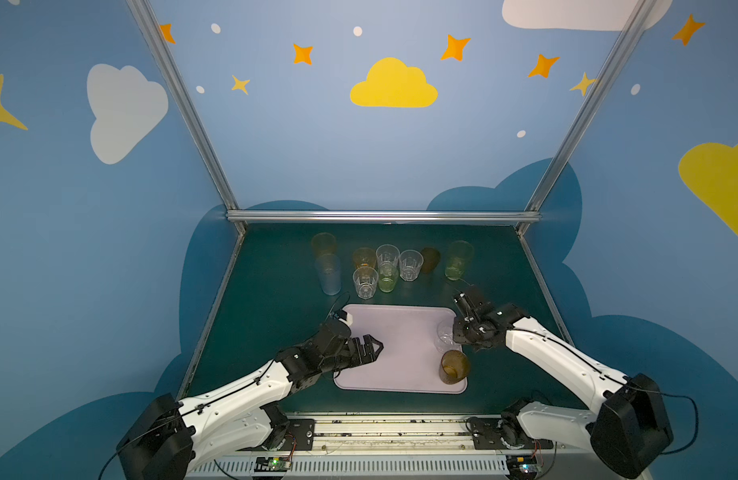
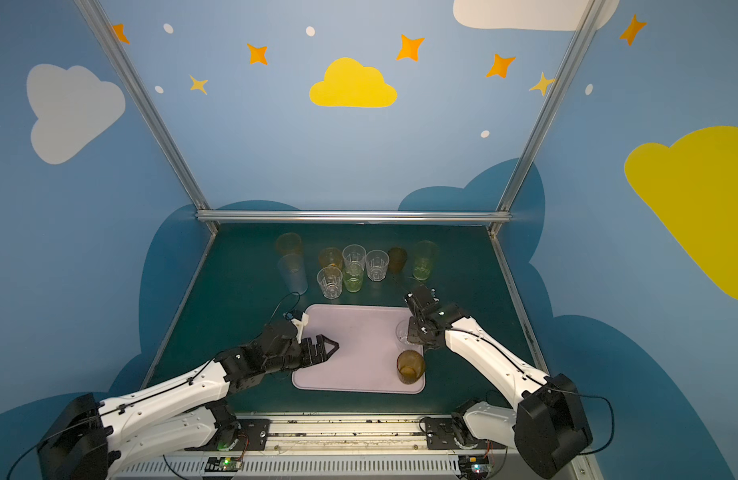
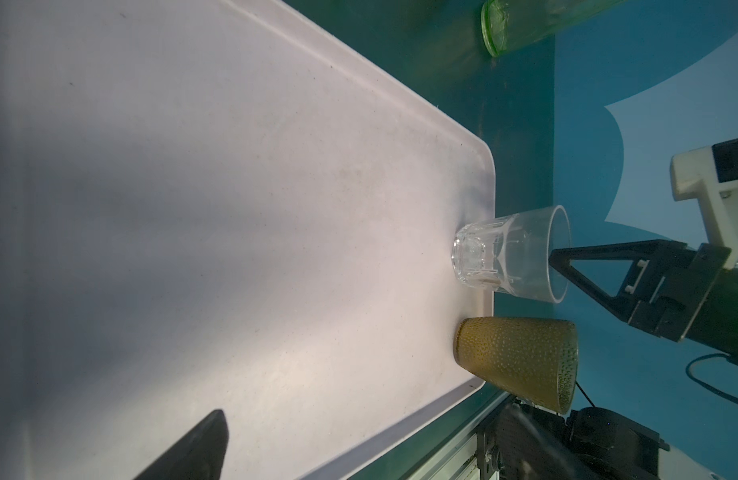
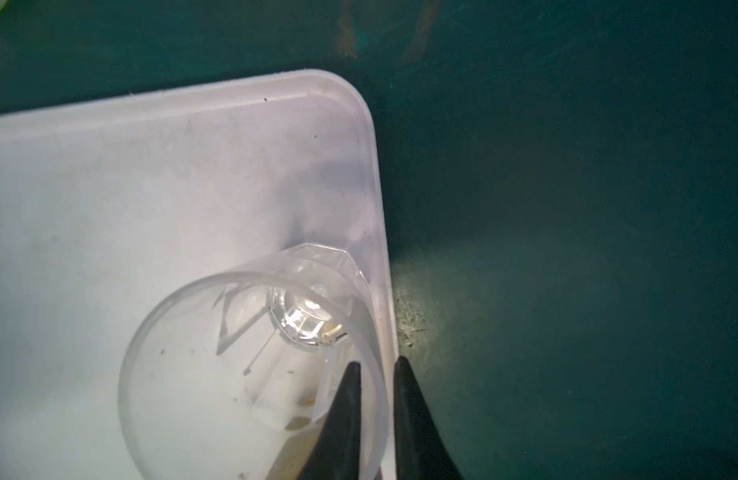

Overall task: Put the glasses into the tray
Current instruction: 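Lower the clear faceted glass onto the tray and open the right gripper, then reach the left gripper to the clear glasses while the right gripper withdraws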

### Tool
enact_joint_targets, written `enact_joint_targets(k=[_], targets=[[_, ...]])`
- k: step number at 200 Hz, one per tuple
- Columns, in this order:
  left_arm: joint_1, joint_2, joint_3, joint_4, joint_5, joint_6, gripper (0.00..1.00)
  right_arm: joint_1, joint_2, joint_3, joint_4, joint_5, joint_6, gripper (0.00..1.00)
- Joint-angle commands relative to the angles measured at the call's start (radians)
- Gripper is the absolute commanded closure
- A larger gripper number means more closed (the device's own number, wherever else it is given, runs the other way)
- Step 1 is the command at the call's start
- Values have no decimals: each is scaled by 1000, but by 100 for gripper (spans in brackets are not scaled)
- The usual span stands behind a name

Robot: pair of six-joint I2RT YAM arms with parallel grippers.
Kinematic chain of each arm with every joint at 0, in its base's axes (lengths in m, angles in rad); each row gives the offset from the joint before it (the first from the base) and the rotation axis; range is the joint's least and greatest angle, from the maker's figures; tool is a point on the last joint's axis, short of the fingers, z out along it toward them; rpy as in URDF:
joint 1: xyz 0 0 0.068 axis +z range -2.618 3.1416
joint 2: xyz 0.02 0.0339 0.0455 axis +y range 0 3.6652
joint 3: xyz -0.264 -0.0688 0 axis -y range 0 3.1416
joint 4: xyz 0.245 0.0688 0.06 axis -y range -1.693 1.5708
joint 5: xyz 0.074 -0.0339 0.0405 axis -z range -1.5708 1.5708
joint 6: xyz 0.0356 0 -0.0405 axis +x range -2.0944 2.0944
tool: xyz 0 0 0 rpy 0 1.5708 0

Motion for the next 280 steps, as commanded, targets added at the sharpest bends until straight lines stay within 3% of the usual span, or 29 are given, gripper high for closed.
enact_joint_targets(k=[1,34,64,106,164,224,265,280], targets=[[-3,-4,20,2,-6,13,0,5,5,-9,4,3,6,70],[-4,-14,20,-9,-18,15,0,5,-36,-11,1,18,12,61],[-4,-24,28,-29,-39,24,0,4,-102,-12,-8,34,5,35],[-3,-34,76,-65,-166,32,0,3,-188,-15,10,-8,-17,14],[41,36,249,-185,-264,172,0,-17,-299,-85,123,-225,-27,14],[174,191,385,-219,-236,220,0,-25,-392,-119,98,-318,-23,14],[202,334,492,-274,-254,248,0,-24,-500,-183,90,-379,3,14],[202,386,534,-301,-263,261,5,-23,-539,-199,74,-378,6,14]])
